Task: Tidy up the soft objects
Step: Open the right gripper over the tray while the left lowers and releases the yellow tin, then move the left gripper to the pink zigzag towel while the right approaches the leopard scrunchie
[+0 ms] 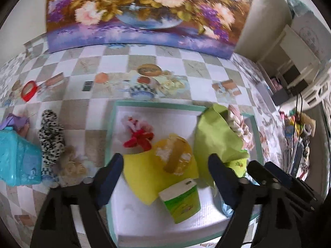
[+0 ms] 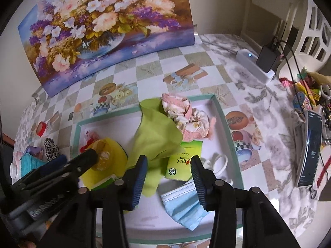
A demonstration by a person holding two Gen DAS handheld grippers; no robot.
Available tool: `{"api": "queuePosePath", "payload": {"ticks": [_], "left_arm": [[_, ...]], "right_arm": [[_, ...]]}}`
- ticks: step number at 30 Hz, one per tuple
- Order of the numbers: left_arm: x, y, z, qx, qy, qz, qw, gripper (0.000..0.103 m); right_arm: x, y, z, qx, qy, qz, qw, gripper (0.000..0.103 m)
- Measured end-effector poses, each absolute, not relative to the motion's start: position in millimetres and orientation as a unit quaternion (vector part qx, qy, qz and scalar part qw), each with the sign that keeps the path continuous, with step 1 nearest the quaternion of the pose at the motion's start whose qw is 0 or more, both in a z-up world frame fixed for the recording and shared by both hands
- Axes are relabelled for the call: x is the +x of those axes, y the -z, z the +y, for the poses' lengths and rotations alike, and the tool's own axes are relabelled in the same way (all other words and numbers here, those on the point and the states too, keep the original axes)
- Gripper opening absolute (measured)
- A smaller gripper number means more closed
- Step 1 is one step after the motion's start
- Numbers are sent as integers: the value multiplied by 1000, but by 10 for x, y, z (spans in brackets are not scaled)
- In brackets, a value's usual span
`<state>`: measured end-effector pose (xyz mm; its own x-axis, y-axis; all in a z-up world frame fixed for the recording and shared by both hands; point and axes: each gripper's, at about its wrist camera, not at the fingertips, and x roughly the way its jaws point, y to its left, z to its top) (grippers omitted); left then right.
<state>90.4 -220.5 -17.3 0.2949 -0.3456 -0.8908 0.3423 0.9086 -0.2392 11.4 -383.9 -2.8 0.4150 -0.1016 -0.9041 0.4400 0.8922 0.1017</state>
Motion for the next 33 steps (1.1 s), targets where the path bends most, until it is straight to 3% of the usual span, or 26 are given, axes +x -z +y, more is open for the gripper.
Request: {"api": "queuePosePath", "payload": {"ticks": [3,7,12,14,16,17,33], "left_arm": [[934,135,-2085,-12,198,548,812,88],[971,137,-1969,-11,170,542,823,97],[1021,172,-1835,-8,145,539,830,98],[1041,191,-1780,-4,137,541,830,98],[1048,203,-1740,0,131,543,830,98],[1054,208,-1718,0,128,544,829,98],[1107,18,-1364,-35,120,513,849,99]], "right_arm": [[115,13,-3836,164,169,511,827,61],[134,58,-3805,158,167,520,822,67],[150,102,-3775,149,169,527,819,75],[148,103,-3768,147,170,526,820,82],[140,99,-3756,147,166,520,825,101],[137,92,-3749,145,166,516,828,103],[124,30,-3736,153,187,493,836,103]]}}
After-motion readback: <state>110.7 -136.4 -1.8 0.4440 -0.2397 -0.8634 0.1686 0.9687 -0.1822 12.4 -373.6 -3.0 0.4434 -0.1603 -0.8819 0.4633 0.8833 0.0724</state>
